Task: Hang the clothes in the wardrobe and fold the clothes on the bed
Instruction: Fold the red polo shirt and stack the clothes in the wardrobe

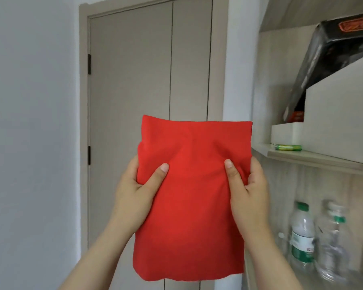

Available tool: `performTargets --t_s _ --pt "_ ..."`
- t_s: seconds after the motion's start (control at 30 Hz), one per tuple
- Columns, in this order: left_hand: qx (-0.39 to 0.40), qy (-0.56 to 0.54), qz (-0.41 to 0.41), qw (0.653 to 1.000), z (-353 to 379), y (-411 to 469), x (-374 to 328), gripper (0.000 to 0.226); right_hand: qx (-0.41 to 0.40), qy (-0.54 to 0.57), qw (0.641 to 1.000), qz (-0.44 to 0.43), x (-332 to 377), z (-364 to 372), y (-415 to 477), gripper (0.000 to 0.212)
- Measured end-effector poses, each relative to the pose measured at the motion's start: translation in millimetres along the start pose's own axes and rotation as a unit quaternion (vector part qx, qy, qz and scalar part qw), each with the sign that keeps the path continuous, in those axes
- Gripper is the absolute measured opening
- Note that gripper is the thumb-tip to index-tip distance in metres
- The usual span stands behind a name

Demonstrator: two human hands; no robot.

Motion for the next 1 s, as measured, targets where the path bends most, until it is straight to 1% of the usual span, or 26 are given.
performTargets --t_s 0.1,0.2,0.37,0.47,0.57,0.67,0.77,0.87,1.0 --pt "0.057 -0.058 0.000 0.997 30.2 8.4 7.5 0.034 -0.027 -0.071 0.997 -0.023 10.8 -25.3 4.0 0.017" --pt "0.104 -0.107 0.003 0.989 58.4 2.4 6.7 0.039 -0.047 -0.154 0.985 -0.056 33.3 -53.6 3.6 0.018" --pt "0.199 -0.192 -0.005 0.961 100.6 -33.1 -6.2 0.035 -0.063 -0.301 0.947 -0.089 80.8 -109.5 -5.0 0.015" --pt "0.253 -0.224 -0.013 0.941 126.6 -57.9 -17.3 0.034 -0.070 -0.352 0.929 -0.091 109.4 -141.3 -12.4 0.016" --pt "0.285 -0.247 -0.012 0.926 149.3 -82.1 -30.2 0.031 -0.088 -0.396 0.909 -0.097 136.2 -166.7 -19.7 0.021" --pt "0.325 -0.276 -0.006 0.905 170.5 -105.0 -42.3 0.029 -0.104 -0.432 0.891 -0.092 157.7 -189.5 -28.0 0.017" --pt "0.369 -0.298 -0.002 0.881 193.5 -124.7 -53.3 0.031 -0.125 -0.476 0.866 -0.090 178.2 -210.3 -35.2 0.019" --pt "0.412 -0.317 -0.002 0.855 217.6 -145.4 -63.4 0.030 -0.146 -0.517 0.839 -0.082 197.4 -233.6 -43.0 0.005" --pt "0.464 -0.336 -0.007 0.820 255.2 -176.0 -78.7 0.027 -0.182 -0.574 0.794 -0.080 224.5 -270.5 -53.0 0.001"
Point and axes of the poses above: each hand's wrist, its own y-axis towards the middle knuckle, its own z-axis out of the palm, x = y × z, the point moved 1 cm from there along y, towards the middle knuckle, and after that the axes turned 12 degrees about -z, right-handed, at the moved point
